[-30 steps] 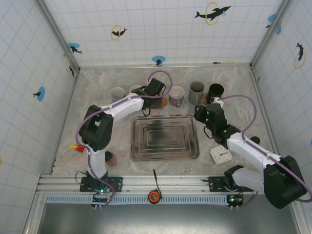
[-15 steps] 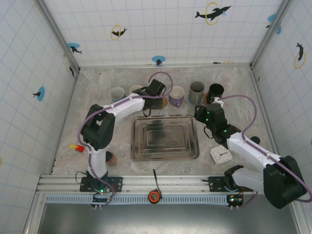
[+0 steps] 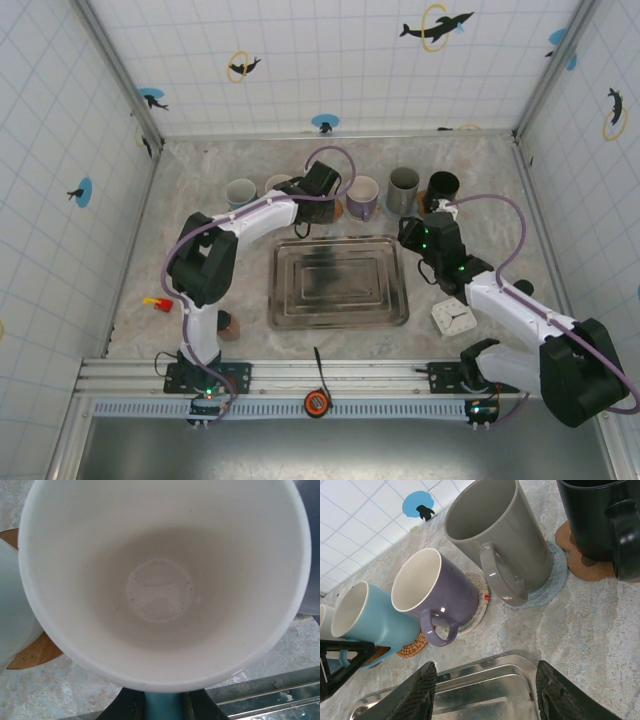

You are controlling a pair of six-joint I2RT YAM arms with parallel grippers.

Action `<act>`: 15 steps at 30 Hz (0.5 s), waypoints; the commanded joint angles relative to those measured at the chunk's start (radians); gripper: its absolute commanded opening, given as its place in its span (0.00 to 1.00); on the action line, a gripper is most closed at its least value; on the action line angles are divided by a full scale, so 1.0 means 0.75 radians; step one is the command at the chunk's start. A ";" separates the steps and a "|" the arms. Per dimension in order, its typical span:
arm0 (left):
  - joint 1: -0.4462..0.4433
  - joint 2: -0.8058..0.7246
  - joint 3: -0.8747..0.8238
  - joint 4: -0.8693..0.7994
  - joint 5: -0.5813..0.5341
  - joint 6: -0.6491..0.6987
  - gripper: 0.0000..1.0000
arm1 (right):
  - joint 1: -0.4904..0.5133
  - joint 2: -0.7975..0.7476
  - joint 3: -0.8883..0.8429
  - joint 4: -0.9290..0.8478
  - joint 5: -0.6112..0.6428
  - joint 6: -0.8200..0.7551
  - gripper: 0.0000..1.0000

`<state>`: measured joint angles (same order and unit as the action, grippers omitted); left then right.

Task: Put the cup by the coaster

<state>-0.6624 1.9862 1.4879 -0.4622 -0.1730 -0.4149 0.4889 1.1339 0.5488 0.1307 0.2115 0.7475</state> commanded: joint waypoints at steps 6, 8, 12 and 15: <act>0.011 0.020 0.079 0.015 -0.011 0.023 0.00 | -0.012 0.004 0.074 0.028 0.000 -0.011 0.54; 0.012 0.021 0.080 0.011 -0.009 0.026 0.00 | -0.012 0.004 0.074 0.028 -0.002 -0.010 0.55; 0.012 0.023 0.082 0.000 -0.003 0.032 0.00 | -0.011 0.004 0.074 0.029 -0.004 -0.011 0.55; 0.012 0.025 0.087 -0.009 0.000 0.032 0.00 | -0.012 0.007 0.074 0.030 -0.008 -0.011 0.54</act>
<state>-0.6598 1.9991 1.5066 -0.4706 -0.1715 -0.4145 0.4885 1.1339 0.5488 0.1307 0.2077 0.7471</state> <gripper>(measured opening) 0.151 0.545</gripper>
